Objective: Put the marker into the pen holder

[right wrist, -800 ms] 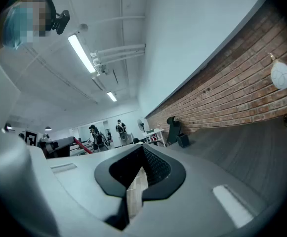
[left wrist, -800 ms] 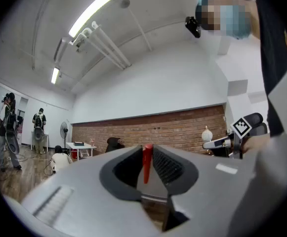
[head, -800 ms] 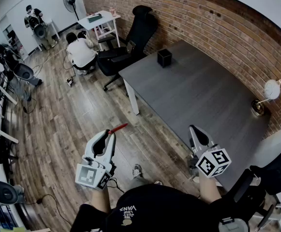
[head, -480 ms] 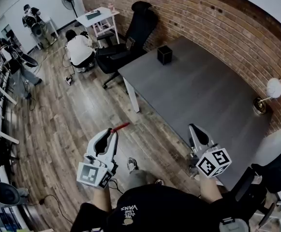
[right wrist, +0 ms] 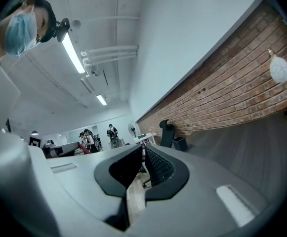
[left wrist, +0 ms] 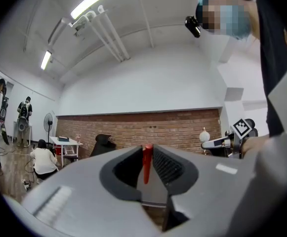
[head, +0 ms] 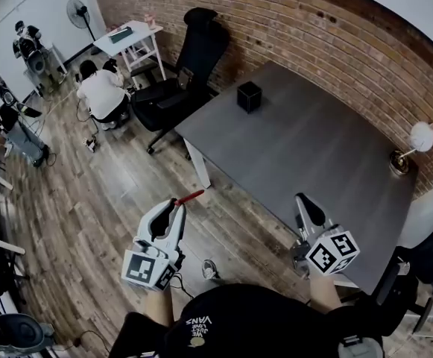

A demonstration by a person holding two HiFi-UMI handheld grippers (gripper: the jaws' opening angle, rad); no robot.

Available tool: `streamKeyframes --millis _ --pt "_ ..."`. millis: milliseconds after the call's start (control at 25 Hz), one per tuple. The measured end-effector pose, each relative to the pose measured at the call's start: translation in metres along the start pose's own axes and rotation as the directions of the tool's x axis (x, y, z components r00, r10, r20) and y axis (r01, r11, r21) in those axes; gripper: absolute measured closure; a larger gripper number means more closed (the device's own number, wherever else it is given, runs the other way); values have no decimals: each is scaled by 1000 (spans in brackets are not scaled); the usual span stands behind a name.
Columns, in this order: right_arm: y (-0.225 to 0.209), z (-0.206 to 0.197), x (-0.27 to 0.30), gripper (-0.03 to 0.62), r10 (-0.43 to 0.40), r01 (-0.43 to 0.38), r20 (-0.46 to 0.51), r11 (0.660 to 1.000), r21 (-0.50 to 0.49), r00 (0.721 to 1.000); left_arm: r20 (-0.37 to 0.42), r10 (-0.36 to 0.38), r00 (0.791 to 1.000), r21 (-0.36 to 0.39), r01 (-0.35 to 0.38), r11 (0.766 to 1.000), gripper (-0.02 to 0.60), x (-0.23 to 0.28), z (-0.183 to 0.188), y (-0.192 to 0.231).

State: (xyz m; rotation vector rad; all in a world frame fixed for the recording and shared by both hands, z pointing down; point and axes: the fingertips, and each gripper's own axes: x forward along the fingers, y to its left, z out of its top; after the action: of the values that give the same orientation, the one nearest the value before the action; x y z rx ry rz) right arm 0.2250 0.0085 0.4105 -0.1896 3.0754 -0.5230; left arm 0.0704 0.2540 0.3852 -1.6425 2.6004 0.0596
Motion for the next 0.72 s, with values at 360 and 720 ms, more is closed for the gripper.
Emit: streamKeyframes --millis 360,720 --pt "32 -11 80 591 -135 133 52 990 38 990 -30 -96 995 -12 96 995 463 26 -4 108" --pt "31 -28 111 592 -218 216 24 975 51 976 -45 -171 984 -46 169 985 463 65 -24 146"
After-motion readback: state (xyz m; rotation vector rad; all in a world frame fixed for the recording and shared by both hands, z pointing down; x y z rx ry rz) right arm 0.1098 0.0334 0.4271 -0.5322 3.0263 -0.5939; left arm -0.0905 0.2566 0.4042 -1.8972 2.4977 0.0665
